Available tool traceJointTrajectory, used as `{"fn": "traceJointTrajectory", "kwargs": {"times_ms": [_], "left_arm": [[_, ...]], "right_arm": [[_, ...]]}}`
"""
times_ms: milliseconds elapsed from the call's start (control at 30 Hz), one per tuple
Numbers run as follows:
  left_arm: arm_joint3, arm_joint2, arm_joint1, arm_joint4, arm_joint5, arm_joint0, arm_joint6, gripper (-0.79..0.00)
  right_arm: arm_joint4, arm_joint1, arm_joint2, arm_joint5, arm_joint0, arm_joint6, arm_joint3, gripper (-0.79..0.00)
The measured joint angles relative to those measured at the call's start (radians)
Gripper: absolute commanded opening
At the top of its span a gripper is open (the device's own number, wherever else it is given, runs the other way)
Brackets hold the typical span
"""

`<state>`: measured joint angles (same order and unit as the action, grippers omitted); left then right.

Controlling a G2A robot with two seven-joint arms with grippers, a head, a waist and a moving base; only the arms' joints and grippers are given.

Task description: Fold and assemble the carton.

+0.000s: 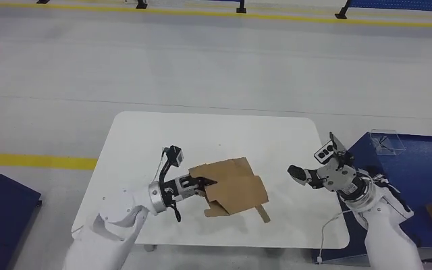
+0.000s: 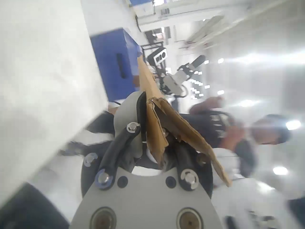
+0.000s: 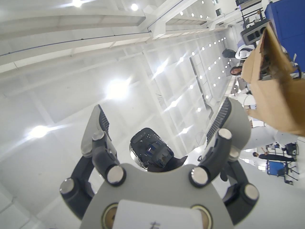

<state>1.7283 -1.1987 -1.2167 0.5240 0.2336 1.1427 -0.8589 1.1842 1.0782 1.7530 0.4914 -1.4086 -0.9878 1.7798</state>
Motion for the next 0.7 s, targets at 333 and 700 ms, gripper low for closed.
{"fn": "traceJointTrajectory", "kwargs": {"times_ms": [333,700], "left_arm": [[-0.091,0.116,-0.018,0.266,0.341,-0.116,0.018,-0.785],[-0.122,0.168,-0.018,0.252,0.362,-0.129,-0.001,-0.785]], "right_arm": [[-0.094,-0.014,0.008,-0.033,-0.016,-0.087,-0.026,0.0],[-0.065,-0.02,-0.055,0.075,-0.031,-0.127,0.0,0.0]]}}
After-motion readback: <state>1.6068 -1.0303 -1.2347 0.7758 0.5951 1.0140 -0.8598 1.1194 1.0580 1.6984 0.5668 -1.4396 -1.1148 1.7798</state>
